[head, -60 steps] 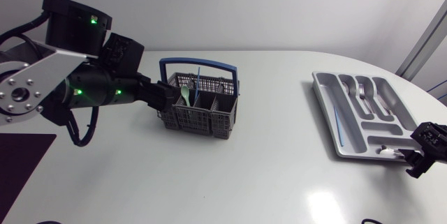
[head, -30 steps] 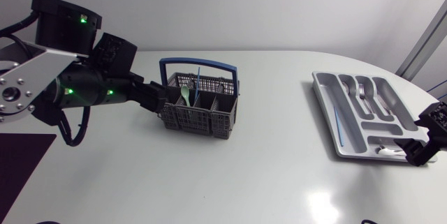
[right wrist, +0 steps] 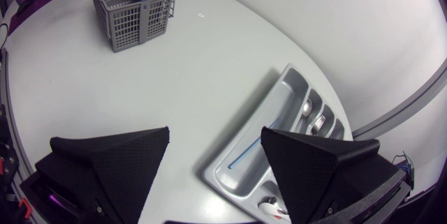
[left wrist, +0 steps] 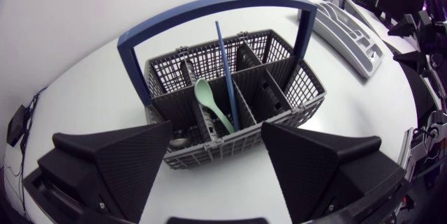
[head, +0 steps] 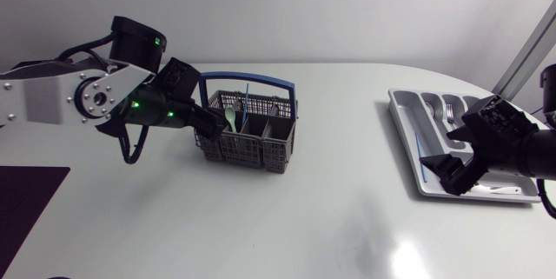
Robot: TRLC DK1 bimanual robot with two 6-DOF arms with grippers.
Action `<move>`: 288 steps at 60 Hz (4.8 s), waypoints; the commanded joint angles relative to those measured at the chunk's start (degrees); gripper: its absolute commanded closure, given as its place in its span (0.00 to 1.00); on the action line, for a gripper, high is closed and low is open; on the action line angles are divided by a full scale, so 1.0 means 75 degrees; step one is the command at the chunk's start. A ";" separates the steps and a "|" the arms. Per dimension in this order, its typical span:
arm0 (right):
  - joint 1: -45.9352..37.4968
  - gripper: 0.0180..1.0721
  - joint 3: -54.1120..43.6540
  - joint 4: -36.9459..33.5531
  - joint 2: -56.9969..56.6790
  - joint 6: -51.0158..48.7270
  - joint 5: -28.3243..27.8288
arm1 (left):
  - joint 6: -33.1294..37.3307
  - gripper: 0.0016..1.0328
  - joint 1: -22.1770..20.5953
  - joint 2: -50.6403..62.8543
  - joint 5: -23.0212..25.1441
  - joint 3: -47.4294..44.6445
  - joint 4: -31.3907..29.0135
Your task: Unload the cutlery basket into the drawer organizer.
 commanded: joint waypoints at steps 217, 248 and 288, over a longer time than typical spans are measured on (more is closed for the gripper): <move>0.4699 0.12 0.0954 -0.0340 -0.0429 0.3729 0.1479 | -0.2470 0.97 -0.1686 -0.1852 0.0035 0.0379 0.0710; 0.5906 0.20 0.2349 0.0574 0.1856 0.4268 0.1280 | -0.3641 0.97 -0.1791 -0.0493 0.1395 0.1141 0.0077; 0.6129 0.78 0.3122 0.1125 0.3391 0.4327 0.1140 | -0.3958 0.97 -0.1709 -0.0258 0.1758 0.1211 0.0030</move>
